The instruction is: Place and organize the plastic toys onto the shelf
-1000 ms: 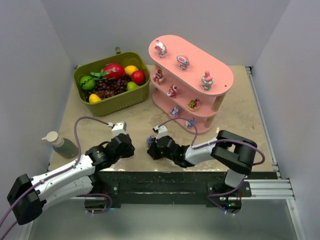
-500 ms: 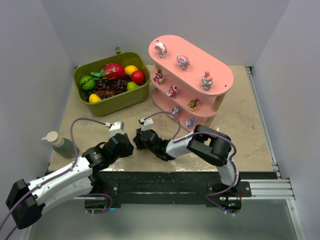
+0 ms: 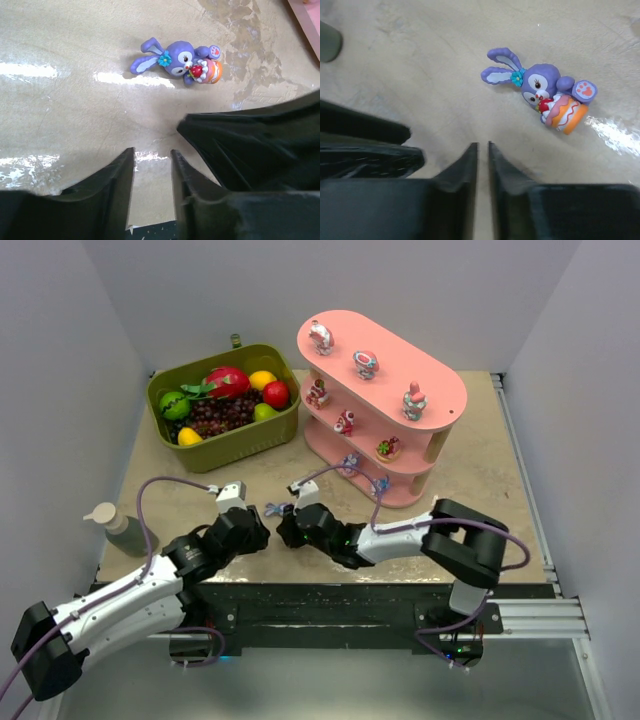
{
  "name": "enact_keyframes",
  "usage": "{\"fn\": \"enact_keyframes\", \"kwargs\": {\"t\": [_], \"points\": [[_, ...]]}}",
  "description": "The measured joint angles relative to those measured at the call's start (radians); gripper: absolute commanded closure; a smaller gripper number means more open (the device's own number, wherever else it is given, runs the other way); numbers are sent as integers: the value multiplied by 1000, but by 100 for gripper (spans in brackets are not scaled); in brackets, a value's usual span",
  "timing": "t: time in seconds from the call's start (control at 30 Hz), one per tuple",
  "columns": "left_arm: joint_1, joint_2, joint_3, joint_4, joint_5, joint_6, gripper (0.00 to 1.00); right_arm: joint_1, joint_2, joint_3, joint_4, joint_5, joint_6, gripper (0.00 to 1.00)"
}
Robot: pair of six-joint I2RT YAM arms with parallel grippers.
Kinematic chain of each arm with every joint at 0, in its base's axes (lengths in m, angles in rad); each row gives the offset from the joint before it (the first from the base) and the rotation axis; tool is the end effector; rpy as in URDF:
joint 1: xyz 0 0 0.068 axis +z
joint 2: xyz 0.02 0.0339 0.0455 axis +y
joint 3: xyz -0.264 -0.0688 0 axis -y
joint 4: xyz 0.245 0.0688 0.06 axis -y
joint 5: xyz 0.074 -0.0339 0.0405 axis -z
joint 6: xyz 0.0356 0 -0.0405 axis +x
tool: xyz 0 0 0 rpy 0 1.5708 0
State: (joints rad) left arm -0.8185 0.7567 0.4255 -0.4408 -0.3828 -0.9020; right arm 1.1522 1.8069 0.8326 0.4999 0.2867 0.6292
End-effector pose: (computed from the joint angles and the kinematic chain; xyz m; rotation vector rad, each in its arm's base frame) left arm 0.1163 -0.1048 0.1972 -0.2849 2.2977 -0.4466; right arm 0.1577 0.3296 0.1518 -0.3672 2.0943 0.8133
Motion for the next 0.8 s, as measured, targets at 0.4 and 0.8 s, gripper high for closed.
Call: {"fn": "enact_keyframes", "kwargs": {"t": [0.4,0.8], "points": [[0,139,-37,169,24,-243,8,5,-282,18,-424,229,71,42],[16,429,291,-10,-100,-657,0,-50,-637,-88,-774,441,287,40]]}}
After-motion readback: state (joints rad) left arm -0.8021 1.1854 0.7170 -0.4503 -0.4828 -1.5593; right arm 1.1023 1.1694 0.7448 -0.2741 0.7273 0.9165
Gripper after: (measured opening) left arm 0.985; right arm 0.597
